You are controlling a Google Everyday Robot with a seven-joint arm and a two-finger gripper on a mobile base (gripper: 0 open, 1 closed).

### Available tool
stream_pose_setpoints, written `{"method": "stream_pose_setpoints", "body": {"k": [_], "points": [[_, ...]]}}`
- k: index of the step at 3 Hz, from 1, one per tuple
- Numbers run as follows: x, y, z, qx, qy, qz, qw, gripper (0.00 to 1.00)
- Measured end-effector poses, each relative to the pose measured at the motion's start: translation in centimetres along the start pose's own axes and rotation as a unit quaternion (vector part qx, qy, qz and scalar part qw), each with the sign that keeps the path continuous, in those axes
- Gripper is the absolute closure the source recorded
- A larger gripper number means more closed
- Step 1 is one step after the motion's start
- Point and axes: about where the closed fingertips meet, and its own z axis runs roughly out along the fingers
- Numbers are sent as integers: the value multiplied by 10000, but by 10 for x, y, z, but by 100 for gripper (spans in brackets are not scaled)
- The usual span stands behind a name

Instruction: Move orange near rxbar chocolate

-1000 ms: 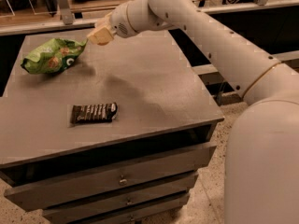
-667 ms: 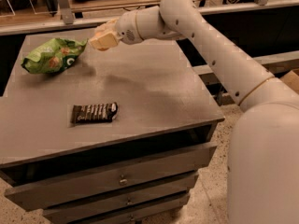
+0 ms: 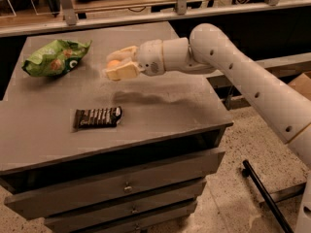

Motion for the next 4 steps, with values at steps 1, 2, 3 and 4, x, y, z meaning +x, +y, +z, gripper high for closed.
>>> {"method": "stream_pose_setpoints", "body": {"k": [1, 2, 3, 4], "points": [[0, 0, 0, 2, -3, -2, 10000, 100], [5, 7, 7, -75, 118, 63, 9999, 100], [7, 28, 8, -97, 178, 248, 9995, 100], [16, 58, 9, -186, 252, 521, 9982, 100]]}}
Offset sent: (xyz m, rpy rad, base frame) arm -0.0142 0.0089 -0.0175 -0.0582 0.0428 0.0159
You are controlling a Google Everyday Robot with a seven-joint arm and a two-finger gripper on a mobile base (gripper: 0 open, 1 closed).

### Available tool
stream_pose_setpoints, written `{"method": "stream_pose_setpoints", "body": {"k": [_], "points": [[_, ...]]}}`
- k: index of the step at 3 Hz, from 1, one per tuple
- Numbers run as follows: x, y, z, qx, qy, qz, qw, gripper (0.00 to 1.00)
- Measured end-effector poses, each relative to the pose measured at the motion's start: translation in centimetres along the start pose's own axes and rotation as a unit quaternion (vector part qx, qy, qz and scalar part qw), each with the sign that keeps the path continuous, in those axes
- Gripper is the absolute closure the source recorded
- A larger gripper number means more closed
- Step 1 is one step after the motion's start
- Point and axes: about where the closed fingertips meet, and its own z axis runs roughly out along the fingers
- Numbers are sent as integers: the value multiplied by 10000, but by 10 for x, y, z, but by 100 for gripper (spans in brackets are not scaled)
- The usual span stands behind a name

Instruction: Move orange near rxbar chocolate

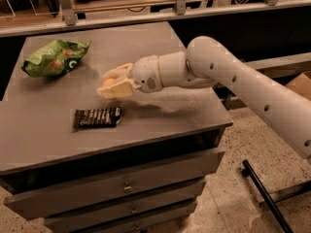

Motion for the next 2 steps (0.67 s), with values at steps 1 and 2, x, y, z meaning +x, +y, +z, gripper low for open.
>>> {"method": "stream_pose_setpoints", "body": {"k": [1, 2], "points": [[4, 13, 4, -122, 19, 93, 9999, 84], [4, 15, 7, -155, 22, 90, 9998, 53]]}}
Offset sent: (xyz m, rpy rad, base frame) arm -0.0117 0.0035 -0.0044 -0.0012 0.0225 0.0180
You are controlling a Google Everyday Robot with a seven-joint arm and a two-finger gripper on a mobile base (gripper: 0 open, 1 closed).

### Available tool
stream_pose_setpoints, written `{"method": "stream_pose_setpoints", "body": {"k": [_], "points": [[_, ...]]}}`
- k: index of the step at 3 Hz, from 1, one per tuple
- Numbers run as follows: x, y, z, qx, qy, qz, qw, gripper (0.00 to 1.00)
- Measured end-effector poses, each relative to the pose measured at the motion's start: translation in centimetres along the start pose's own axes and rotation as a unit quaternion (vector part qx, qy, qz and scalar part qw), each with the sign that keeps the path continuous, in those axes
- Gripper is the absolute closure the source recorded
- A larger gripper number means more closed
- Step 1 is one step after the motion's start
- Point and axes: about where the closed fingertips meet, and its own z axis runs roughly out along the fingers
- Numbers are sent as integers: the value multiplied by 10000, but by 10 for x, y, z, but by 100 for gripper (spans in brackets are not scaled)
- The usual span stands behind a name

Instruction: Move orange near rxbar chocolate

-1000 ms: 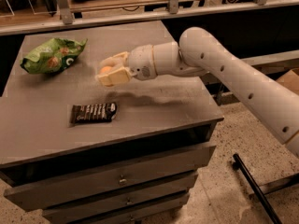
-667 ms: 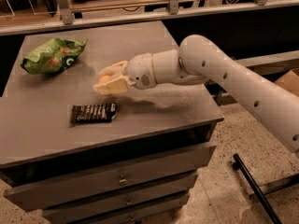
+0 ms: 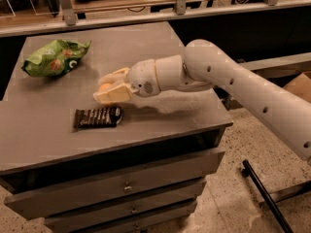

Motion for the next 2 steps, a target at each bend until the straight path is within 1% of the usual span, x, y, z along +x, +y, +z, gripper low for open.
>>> {"method": "stream_pose_setpoints", "body": {"k": [2], "points": [[-1, 2, 4, -43, 3, -10, 10000, 7]]}}
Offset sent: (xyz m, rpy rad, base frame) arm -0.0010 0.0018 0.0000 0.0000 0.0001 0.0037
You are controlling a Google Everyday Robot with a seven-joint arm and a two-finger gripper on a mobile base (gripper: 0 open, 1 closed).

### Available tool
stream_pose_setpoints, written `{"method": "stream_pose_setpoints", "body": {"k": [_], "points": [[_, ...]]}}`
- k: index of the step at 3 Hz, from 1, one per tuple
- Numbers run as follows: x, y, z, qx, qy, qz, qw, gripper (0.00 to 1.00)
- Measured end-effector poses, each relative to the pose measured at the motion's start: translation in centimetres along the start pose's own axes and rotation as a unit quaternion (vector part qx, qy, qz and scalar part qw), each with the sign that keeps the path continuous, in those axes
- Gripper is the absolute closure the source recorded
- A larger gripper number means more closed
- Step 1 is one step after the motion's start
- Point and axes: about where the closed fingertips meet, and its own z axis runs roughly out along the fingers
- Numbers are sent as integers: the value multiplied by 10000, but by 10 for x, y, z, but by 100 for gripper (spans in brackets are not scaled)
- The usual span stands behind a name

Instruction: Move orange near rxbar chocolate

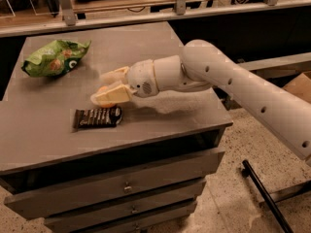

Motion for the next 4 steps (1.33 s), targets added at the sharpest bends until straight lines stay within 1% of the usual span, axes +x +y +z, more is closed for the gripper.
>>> {"method": "stream_pose_setpoints", "body": {"k": [1, 2, 3, 4], "points": [[0, 1, 1, -15, 1, -4, 10000, 0], [-1, 1, 2, -29, -3, -1, 10000, 0], [-7, -4, -15, 72, 115, -49, 9999, 0], [-2, -6, -45, 180, 95, -282, 9994, 0]]}}
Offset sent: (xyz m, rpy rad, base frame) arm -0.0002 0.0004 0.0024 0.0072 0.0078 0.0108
